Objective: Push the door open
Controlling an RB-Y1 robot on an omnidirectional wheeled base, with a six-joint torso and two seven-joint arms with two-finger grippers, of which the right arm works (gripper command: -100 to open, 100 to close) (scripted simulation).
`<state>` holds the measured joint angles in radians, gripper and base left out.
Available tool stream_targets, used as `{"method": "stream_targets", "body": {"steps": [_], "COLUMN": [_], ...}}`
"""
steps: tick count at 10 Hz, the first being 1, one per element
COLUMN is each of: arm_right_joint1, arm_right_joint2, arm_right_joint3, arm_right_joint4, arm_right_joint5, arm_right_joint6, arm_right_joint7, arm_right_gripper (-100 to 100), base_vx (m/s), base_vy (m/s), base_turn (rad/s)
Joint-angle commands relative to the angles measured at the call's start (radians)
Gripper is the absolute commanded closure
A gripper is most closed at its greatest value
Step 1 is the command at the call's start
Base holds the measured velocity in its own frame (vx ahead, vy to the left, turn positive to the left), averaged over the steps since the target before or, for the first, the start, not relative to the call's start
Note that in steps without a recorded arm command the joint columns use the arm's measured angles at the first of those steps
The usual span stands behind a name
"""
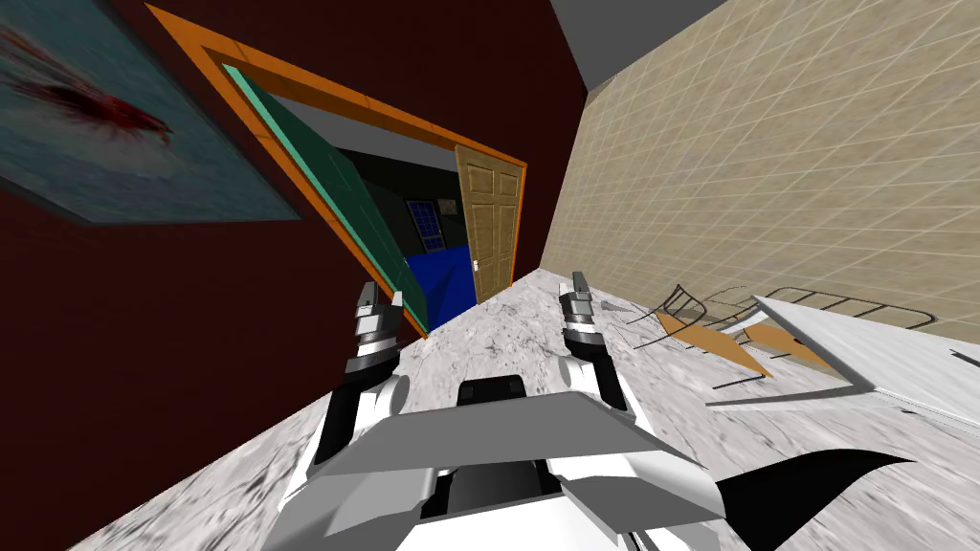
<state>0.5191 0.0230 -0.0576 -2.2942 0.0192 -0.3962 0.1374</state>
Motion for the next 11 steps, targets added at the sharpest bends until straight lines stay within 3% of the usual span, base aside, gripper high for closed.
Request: {"method": "stream_targets", "body": {"steps": [1, 4, 11], "arm_right_joint1": [-0.01, -0.023, -0.084], "arm_right_joint2": [-0.013, -0.027, -0.074], "arm_right_joint3": [0.018, 0.041, 0.151], "arm_right_joint4": [0.028, 0.064, 0.234], "arm_right_joint5": [0.0, -0.001, -0.002], "arm_right_joint6": [-0.007, -0.016, -0.058], "arm_right_joint7": [-0.004, -0.009, -0.032], "arm_right_gripper": [-100, -100, -100], "base_vx": [0.05, 0.182, 0.197], "base_vy": [-0.083, 0.017, 0.009], "base_turn": [-0.059, -0.016, -0.042]}}
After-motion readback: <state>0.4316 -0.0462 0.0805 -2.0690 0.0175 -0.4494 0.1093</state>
